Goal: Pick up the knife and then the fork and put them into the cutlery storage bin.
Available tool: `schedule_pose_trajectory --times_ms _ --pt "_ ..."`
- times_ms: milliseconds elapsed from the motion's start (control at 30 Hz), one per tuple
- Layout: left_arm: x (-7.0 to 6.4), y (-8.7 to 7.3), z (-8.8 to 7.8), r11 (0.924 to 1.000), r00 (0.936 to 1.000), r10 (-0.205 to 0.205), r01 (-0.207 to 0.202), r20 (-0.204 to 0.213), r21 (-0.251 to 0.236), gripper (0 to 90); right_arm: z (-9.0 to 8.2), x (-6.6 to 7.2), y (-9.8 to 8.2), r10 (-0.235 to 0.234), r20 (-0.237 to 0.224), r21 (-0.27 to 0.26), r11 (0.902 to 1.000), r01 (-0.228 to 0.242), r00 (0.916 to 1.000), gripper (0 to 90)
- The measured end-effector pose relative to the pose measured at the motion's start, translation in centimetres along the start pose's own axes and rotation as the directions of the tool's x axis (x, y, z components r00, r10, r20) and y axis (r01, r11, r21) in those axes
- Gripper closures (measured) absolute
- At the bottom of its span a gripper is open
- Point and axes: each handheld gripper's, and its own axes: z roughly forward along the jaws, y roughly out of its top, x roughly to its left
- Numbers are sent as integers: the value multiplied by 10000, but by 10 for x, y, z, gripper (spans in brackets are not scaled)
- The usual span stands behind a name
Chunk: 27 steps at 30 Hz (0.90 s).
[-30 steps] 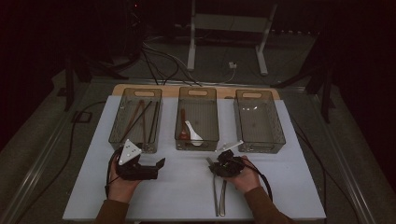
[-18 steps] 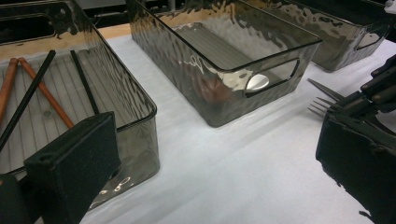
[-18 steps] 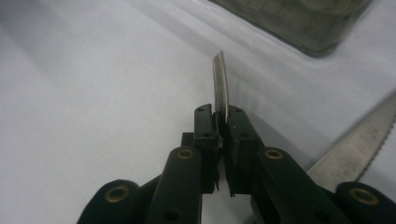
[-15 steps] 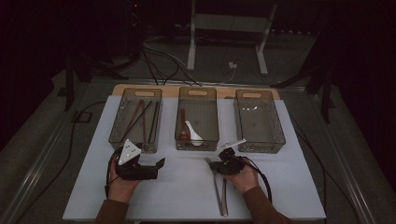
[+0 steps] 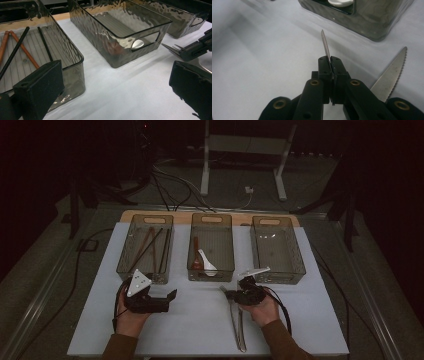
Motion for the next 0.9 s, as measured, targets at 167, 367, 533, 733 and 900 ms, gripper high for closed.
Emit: schedule_pose_trajectory --times_ms 167,367,533,733,900 --pt "0 0 0 10000 10000 -41 41 5 -3 6 -4 -3 0 100 -31 -97 9999 -100 9999 891" --pt "0 -1 0 10000 10000 -27 27 12 9 6 -9 -5 2 282 -212 -331 9990 -289 9994 891" --pt "1 -1 1 10000 10000 -42 42 14 27 6 -15 -8 3 402 -182 -544 9977 -411 9990 891" --pt "1 -1 1 10000 10000 -38 38 18 39 6 -23 -14 6 559 16 -845 9949 -556 9984 891" --pt "1 -1 1 10000 10000 -35 35 17 40 7 -32 -21 9 731 149 -1086 9915 -711 9972 891"
